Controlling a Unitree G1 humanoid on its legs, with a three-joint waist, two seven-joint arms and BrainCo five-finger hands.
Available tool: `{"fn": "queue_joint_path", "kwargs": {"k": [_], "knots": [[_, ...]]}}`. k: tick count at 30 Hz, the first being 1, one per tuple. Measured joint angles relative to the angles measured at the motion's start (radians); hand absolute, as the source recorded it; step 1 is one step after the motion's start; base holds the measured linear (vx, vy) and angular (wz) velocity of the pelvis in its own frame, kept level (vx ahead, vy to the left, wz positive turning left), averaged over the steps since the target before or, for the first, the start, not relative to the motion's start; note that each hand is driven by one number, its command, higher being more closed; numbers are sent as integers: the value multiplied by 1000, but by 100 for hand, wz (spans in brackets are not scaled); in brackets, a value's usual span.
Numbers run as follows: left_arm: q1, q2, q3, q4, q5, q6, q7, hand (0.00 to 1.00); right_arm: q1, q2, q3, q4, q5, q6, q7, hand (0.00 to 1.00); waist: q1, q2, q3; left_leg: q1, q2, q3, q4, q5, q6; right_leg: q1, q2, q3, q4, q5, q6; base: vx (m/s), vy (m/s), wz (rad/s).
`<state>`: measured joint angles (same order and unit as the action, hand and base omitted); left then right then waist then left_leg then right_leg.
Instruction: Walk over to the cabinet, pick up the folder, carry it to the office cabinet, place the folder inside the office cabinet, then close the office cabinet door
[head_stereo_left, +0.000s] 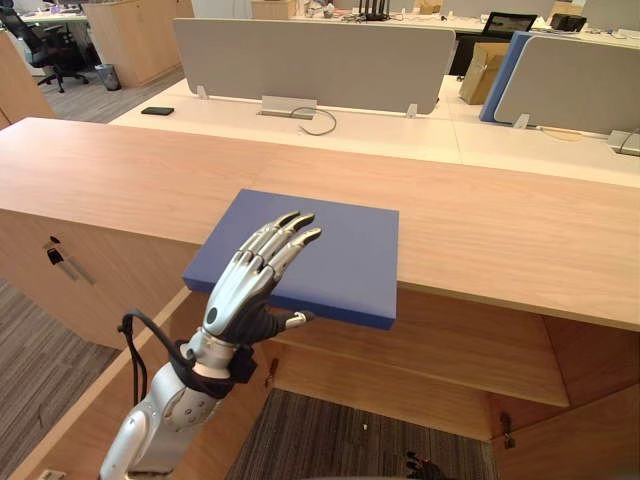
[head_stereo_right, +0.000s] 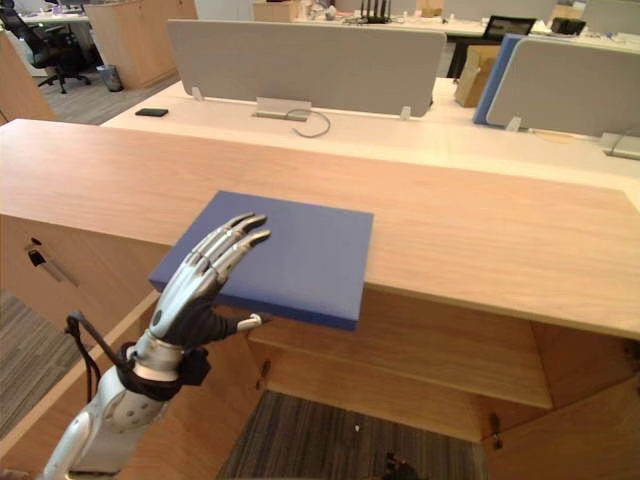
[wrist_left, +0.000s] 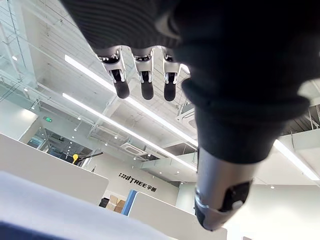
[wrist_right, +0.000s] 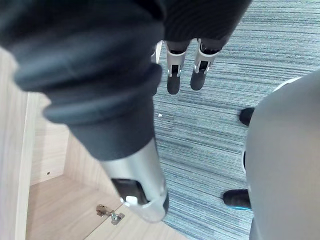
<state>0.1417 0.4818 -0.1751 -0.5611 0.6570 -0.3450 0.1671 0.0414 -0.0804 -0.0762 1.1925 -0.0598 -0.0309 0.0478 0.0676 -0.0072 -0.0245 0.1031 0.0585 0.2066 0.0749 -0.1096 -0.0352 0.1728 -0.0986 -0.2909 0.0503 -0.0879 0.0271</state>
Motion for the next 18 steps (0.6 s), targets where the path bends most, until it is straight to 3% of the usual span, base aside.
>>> {"fn": "queue_joint_path", "kwargs": {"k": [18], "knots": [[32,34,12,89,6,-7,-26,0,-5,0,-2,0,1,0,1,0,-6,9,10,-22,-10,11,-55,56,-5,-51,-3,30,-8,0,0,-88,-19,-3]]}}
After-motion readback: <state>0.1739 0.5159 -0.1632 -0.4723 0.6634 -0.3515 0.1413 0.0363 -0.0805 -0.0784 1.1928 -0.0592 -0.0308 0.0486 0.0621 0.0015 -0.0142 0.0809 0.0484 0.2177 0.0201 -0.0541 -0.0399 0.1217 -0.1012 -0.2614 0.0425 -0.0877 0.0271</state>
